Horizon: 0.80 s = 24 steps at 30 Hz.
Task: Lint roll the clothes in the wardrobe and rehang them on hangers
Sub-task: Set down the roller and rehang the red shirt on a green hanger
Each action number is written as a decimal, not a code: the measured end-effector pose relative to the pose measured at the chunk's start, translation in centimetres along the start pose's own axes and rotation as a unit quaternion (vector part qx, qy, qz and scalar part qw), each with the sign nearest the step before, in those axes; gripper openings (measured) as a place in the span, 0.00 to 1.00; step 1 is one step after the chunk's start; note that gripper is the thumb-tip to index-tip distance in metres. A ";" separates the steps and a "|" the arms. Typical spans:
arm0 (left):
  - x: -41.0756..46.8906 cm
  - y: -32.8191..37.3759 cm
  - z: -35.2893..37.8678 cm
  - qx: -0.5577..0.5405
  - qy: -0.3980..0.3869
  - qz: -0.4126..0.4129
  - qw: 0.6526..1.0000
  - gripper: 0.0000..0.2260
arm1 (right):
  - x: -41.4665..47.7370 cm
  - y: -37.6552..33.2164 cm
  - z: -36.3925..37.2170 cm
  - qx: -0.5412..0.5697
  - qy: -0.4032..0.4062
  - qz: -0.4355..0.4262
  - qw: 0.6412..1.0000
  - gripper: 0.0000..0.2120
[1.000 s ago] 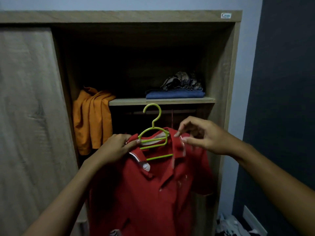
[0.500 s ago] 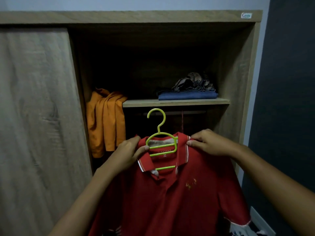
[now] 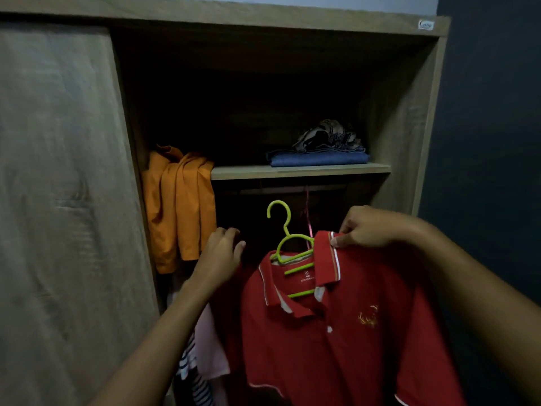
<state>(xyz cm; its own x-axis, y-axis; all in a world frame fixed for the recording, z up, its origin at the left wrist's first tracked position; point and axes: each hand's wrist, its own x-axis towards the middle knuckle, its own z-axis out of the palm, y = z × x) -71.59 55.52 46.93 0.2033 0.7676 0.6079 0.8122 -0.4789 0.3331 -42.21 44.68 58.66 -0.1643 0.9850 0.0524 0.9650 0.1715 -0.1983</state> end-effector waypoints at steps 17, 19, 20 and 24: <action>1.9 0.1 5.4 0.047 -0.086 -0.215 0.972 0.34 | 6.9 -0.9 10.7 0.485 0.053 0.107 0.866 0.16; 2.4 -0.2 5.6 0.057 -0.090 -0.223 0.969 0.34 | 8.6 -1.3 11.2 0.496 0.071 0.097 0.860 0.16; 2.8 -0.6 5.6 0.059 -0.093 -0.230 0.967 0.34 | 9.6 -1.4 11.4 0.486 0.082 0.090 0.865 0.16; 4.6 -1.6 6.1 0.040 -0.108 -0.268 0.957 0.32 | 13.7 -1.5 12.2 0.401 0.122 0.041 0.907 0.22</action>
<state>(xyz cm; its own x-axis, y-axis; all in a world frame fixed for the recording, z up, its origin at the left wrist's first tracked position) -68.60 62.40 44.85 -0.1530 0.9679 0.1995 0.8685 0.0354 0.4944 -48.43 58.12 47.79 0.0459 0.9787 0.2000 0.4969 0.1513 -0.8545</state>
